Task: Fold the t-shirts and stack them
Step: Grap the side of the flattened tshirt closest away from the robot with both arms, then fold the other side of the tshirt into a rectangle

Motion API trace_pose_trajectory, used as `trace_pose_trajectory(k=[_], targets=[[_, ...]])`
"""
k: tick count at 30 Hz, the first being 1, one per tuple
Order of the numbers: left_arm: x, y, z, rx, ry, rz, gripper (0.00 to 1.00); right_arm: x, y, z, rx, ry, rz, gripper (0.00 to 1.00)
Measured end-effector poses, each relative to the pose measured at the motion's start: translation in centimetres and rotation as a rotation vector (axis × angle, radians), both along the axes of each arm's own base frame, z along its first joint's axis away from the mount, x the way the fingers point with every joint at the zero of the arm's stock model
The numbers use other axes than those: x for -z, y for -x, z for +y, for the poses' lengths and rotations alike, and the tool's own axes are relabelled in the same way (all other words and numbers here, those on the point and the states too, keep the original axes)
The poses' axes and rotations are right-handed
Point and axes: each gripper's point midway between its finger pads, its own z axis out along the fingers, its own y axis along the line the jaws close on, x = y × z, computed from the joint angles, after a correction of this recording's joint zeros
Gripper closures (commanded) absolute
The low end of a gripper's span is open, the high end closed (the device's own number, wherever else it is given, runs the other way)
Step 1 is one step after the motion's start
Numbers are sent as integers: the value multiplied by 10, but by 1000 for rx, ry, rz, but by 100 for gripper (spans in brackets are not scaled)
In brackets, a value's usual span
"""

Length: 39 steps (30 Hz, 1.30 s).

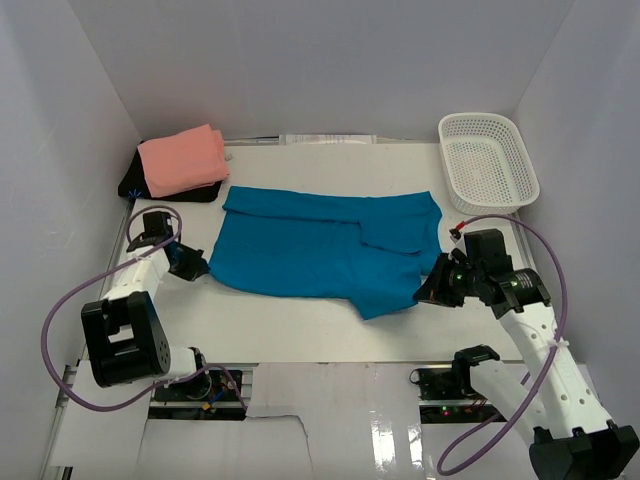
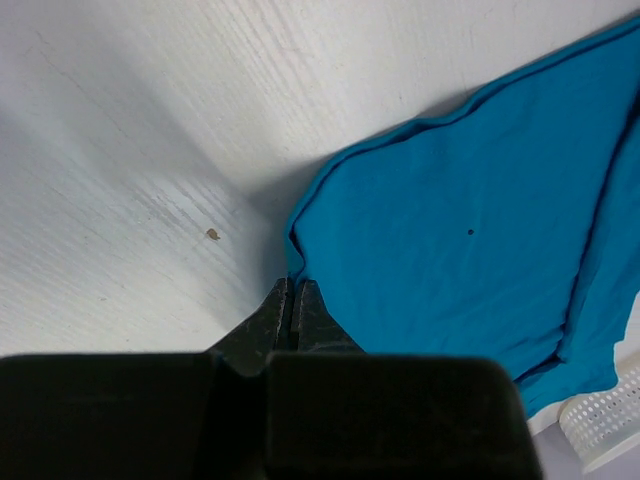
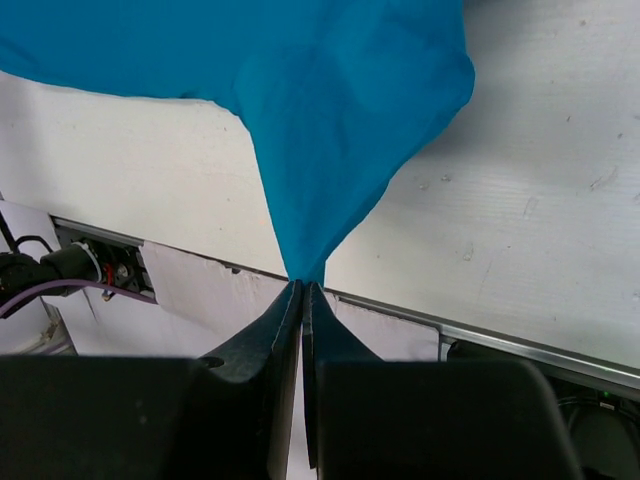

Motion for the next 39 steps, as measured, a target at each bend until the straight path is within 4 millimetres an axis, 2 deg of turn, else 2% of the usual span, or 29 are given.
trace_pose_trajectory(k=[5, 10, 16, 26, 32, 39], targets=[[-7, -13, -1, -8, 16, -30, 100, -8, -21, 2, -10, 27, -11, 92], [-21, -37, 4, -15, 16, -69, 100, -6, -41, -2, -17, 90, -7, 92], [-27, -59, 6, -23, 33, -90, 100, -4, -65, -11, -7, 145, -14, 92], [-31, -79, 4, -17, 61, -111, 100, -25, -104, -23, 16, 201, -78, 92], [-36, -95, 5, -17, 63, -126, 100, -26, -125, -23, 10, 223, -83, 92], [-48, -130, -9, 38, 74, -179, 100, -22, -149, -28, 9, 259, -83, 92]])
